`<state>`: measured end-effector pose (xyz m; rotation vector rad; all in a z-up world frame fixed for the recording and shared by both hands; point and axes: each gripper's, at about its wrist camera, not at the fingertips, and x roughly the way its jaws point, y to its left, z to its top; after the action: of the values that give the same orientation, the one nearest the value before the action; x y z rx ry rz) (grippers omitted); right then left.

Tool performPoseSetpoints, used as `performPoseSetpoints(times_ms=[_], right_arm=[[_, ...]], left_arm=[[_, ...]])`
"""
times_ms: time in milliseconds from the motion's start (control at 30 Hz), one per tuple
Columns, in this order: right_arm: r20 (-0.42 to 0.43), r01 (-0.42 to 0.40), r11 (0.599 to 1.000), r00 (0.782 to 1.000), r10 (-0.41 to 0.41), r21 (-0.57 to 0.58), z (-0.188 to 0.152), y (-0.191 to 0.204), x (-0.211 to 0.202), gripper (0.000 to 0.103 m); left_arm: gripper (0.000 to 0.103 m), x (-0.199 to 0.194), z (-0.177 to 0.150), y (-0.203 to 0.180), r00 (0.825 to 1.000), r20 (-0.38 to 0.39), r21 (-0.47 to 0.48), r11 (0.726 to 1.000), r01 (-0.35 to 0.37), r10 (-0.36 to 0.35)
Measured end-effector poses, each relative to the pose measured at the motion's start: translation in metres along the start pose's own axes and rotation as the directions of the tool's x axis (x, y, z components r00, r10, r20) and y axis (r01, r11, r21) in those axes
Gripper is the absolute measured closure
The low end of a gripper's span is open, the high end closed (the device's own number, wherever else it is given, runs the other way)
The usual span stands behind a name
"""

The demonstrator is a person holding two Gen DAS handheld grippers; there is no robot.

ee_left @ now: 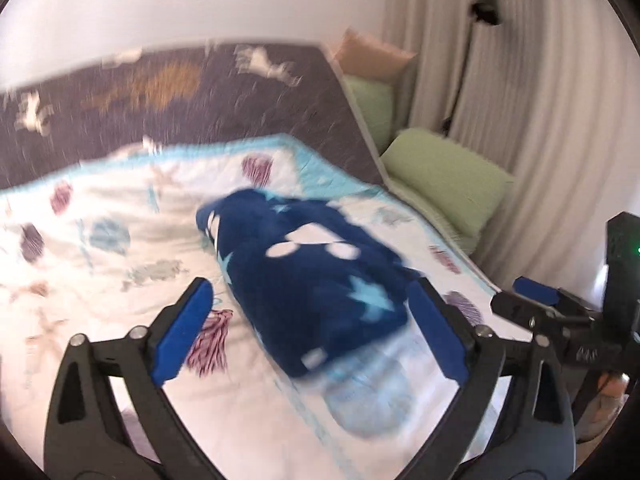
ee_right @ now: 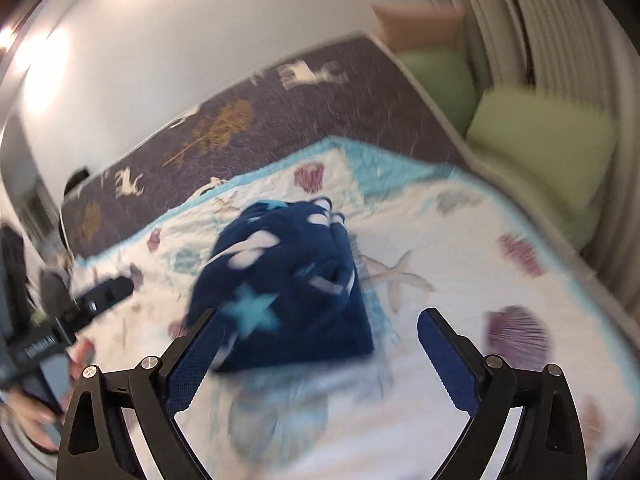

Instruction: Fold small clothes

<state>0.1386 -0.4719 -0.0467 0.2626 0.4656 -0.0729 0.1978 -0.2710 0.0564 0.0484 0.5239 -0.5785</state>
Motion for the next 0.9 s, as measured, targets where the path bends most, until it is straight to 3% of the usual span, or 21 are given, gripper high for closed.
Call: performPoseSetpoints(times_ms=[133,233,367,500,733,900], right_arm=[[0.124,0.014,0.996,0.992,-0.002,-0.09,-0.031,0.033,-0.109,0.004],[0.179,-0.001,0.998,0.984,0.014,-0.071,-0.048,0.046,-0.165,0.003],[0.246,0.065,0.997,0.968,-0.053,-0.04,-0.076,0.064,-0.231,0.001],[0.276,0.038,0.999,0.961,-0.027,-0.032,-0.1,0.08,-0.278,0.0],[0.23,0.164,0.986,0.96,-0.163,0.012,-0.123,0.103,-0.298,0.0],[0.204,0.19,0.982,0.961,-0.185,-0.005,-0.137,0.118,-0.296,0.0]], left_arm=[[0.001,-0.075,-0.017,-0.027,0.997,0.069,0.004,1.0,0.025,-0.025],[0.001,-0.119,-0.032,-0.048,0.997,0.079,0.032,0.999,-0.019,0.016],[0.001,-0.171,-0.059,-0.068,0.995,0.094,0.076,0.996,-0.049,0.042],[0.001,-0.21,-0.087,-0.081,0.99,0.11,0.119,0.988,-0.102,0.089],[0.001,-0.262,-0.108,-0.078,0.983,0.152,0.088,0.989,-0.121,0.106],[0.001,-0.28,-0.121,-0.073,0.978,0.164,0.082,0.986,-0.146,0.131]])
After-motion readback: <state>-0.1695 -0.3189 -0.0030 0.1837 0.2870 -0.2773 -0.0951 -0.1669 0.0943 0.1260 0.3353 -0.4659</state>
